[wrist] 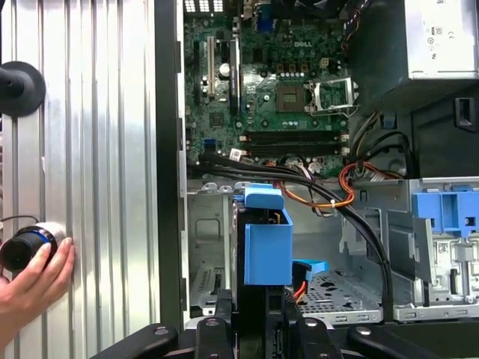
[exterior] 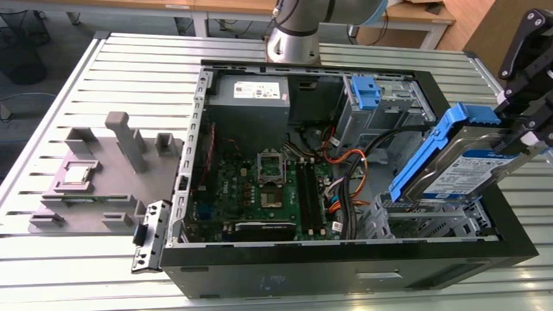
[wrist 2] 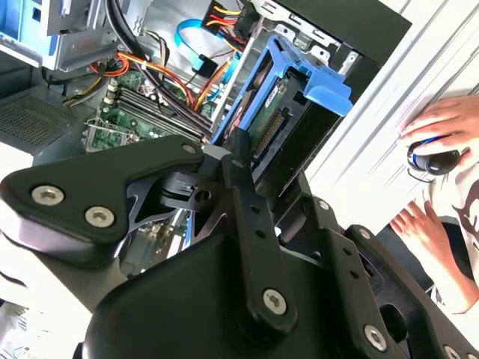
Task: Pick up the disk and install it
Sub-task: 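Insert the disk into the insertion slot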
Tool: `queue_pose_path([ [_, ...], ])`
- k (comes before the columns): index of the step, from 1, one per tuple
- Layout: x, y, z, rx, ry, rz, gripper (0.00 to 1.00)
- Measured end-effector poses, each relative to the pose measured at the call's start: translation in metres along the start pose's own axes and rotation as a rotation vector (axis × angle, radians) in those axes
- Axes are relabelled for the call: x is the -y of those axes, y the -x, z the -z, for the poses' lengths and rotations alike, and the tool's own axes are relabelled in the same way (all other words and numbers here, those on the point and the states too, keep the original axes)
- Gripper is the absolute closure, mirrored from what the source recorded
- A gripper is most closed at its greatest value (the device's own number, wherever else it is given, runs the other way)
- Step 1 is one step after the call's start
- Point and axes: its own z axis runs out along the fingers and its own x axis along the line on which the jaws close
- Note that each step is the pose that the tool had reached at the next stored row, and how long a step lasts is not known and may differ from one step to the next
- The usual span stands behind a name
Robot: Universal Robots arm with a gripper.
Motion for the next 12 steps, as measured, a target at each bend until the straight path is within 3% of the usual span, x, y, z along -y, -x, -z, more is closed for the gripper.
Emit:
queue_pose_path([
  [3,0.0002,-0.0001,-0.0010,0.0000,0.0000,0.000,0.65],
  [7,0.0002,-0.0003,-0.0018,0.0068,0.0006,0.006,0.65],
  [12,0.0004,-0.0012,-0.0038,0.0073,0.0012,0.015,0.65],
])
